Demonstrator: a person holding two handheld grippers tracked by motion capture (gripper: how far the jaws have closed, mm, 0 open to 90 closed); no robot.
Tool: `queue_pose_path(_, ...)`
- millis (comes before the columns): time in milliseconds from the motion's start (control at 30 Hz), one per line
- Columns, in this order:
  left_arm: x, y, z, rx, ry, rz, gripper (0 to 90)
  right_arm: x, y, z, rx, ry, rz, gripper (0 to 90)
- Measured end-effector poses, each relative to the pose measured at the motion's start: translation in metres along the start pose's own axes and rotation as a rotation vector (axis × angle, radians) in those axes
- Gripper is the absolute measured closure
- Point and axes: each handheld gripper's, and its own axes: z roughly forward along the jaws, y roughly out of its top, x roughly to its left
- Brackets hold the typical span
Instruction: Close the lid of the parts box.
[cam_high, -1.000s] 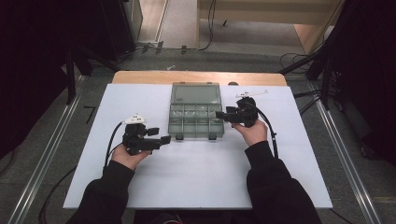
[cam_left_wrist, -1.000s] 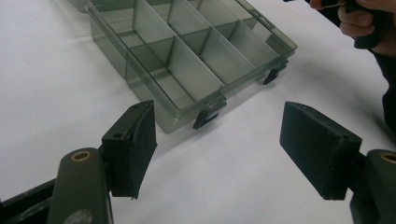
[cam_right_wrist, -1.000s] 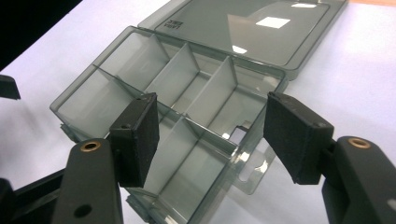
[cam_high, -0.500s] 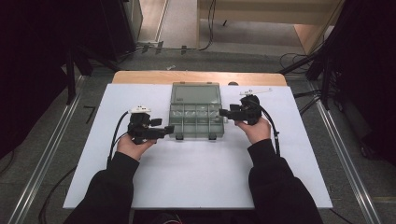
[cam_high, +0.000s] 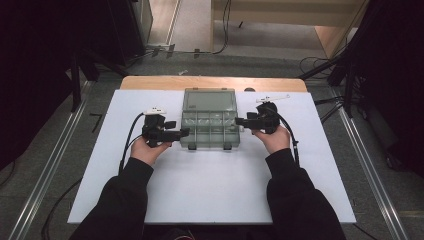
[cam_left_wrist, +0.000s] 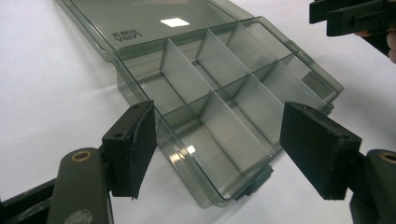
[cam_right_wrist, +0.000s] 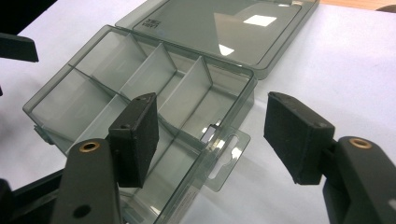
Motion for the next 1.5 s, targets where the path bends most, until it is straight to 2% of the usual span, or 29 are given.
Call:
queue_pose_path(300,0.005,0.008,0.01,-0.008,0.016,-0.015,27.7,-0.003,0.0,0.005,0.007,-0.007,-0.002,33.1)
queue_pose_path(600,0.012,0.014,0.019,-0.011,0.041,-0.012,27.7,-0.003,0.002,0.011,0.014,-0.028,-0.01,31.5)
queue_pose_path(767,0.018,0.018,0.025,-0.028,0.047,-0.033,27.7,-0.003,0.006,0.014,0.012,-0.034,-0.019,31.4)
queue_pose_path(900,0.02,0.021,0.03,-0.018,0.051,-0.045,27.7,-0.002,0.01,0.017,0.009,-0.035,-0.016,31.5)
queue_pose_path(967,0.02,0.023,0.031,-0.02,0.067,-0.033,27.7,-0.002,0.012,0.017,0.003,-0.035,-0.007,31.5)
queue_pose_path(1267,0.023,0.037,0.042,-0.006,0.088,-0.023,27.7,-0.007,0.022,0.017,-0.01,-0.041,0.0,31.5)
queue_pose_path(1333,0.024,0.04,0.046,-0.016,0.09,-0.028,27.7,-0.009,0.025,0.02,-0.007,-0.047,0.002,31.5)
queue_pose_path(1500,0.029,0.044,0.053,-0.006,0.105,-0.042,27.7,-0.014,0.03,0.025,-0.006,-0.06,0.018,31.5)
